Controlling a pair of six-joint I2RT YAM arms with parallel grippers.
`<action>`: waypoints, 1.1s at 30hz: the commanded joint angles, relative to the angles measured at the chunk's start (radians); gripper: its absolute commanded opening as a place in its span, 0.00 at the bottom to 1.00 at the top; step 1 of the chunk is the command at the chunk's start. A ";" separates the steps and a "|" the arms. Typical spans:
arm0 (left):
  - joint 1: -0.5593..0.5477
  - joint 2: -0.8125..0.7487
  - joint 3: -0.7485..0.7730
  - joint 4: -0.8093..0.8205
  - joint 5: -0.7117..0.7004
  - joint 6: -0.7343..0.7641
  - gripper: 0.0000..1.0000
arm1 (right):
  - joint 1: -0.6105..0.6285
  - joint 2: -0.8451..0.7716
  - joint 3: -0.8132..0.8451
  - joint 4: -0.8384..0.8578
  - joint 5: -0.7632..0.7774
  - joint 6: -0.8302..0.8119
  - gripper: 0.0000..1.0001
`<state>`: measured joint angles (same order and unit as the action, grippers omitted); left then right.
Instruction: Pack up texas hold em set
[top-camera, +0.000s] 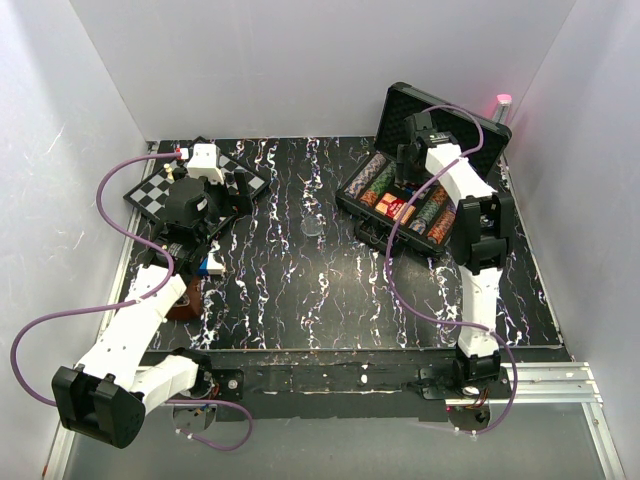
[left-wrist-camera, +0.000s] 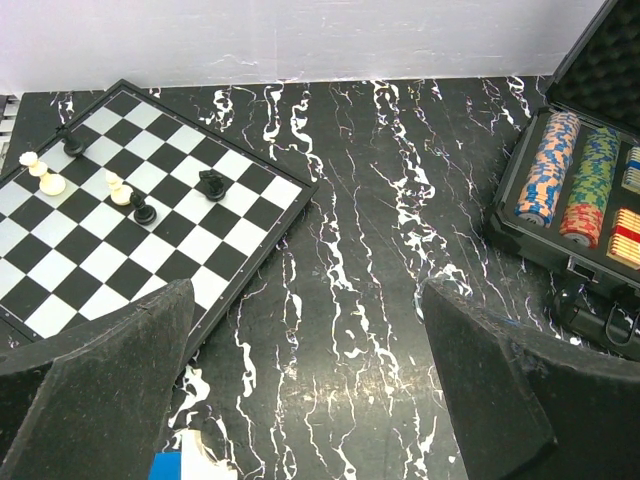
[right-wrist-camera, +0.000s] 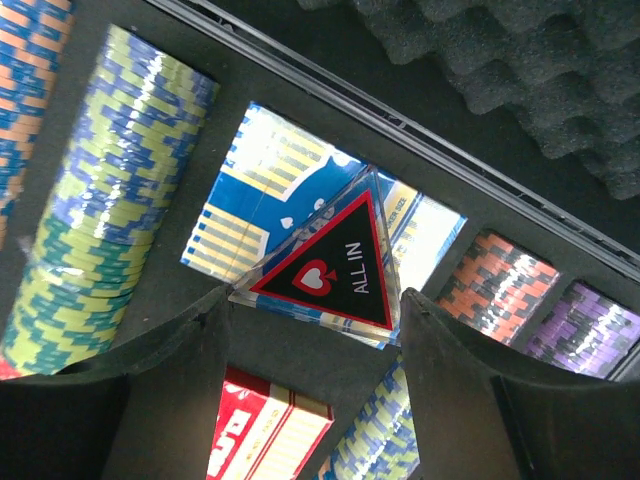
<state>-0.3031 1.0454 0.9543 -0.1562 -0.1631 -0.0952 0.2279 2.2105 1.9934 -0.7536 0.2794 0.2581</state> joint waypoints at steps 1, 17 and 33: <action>-0.001 -0.007 -0.008 0.010 -0.015 0.014 0.98 | -0.021 0.012 0.044 0.023 -0.020 -0.052 0.34; -0.004 -0.007 -0.008 0.012 -0.007 0.009 0.98 | -0.025 0.097 0.123 -0.069 -0.054 0.127 0.35; -0.005 -0.013 -0.005 0.010 -0.006 0.009 0.98 | 0.022 0.112 0.123 -0.098 0.027 0.224 0.36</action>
<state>-0.3031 1.0458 0.9543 -0.1562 -0.1680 -0.0925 0.2272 2.2864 2.0872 -0.7971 0.3096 0.4320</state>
